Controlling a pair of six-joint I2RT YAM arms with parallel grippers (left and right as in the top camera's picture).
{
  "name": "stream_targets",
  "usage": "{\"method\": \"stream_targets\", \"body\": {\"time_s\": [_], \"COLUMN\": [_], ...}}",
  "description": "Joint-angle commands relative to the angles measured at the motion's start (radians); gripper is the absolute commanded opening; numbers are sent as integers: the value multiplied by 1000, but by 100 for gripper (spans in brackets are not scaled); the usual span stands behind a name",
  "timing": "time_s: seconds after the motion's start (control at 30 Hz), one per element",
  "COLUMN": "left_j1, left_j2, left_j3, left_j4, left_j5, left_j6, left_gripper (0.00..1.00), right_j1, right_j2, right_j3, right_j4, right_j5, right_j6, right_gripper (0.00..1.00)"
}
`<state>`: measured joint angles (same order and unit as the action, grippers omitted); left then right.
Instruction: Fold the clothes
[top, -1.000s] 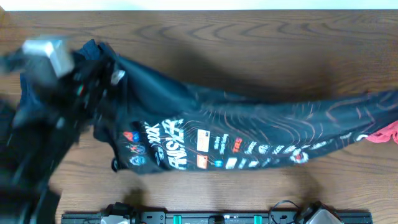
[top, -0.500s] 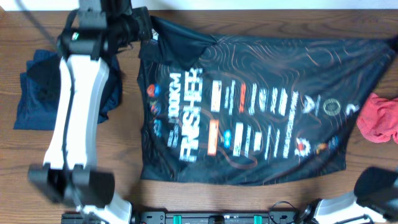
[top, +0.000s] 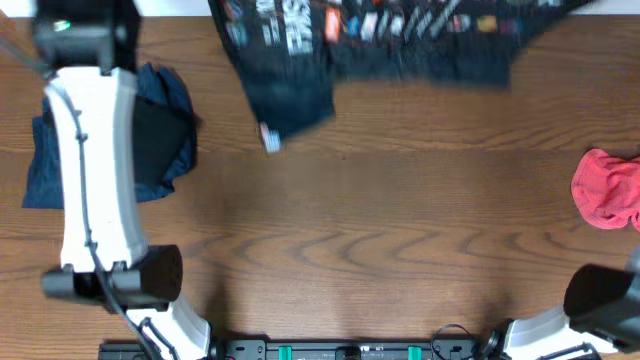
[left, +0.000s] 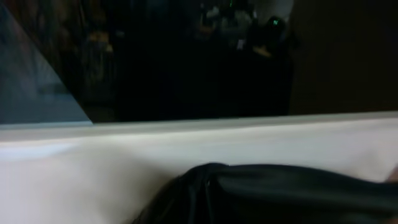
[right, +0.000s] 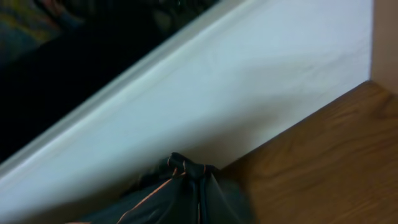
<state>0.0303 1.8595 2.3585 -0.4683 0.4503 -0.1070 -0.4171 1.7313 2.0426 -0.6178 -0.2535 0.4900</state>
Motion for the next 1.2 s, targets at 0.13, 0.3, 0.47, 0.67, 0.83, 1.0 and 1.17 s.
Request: {"method": "stream_targets", "body": {"time_s": [0.13,0.3,0.47,0.67,0.83,1.0,1.17], "left_j1": [29,29,29,29,29,29,29], "left_j2": [-9,-3,-2,-3,-13,-47,-108], "left_j3": [14,-20,-155,-374,-600,-837,-1048], "left_j4": [-451,-867,-1106,-1201,-1196,-1113,-1019], "left_j5": [108,122,122,122,122,114,114], "left_j6": [20,100,186,245,246,245,243], "left_gripper": [6,6,6,6,6,6,6], "right_j1": [-8,-9,-10,-20,-67,-143,-202], "right_j2": [-27,-11,-9,-9,-9,-9,-9], "right_j3": [18,-1,-127,-352,-532,-653,-719], "right_j4": [-282,-542,-678,-731,-729,-717,-706], "right_j5": [225,461,501,520,519,504,460], "right_j6": [-96,-106,-142,-147,-127,-123,-121], "right_gripper": [1,1,1,1,1,1,1]}}
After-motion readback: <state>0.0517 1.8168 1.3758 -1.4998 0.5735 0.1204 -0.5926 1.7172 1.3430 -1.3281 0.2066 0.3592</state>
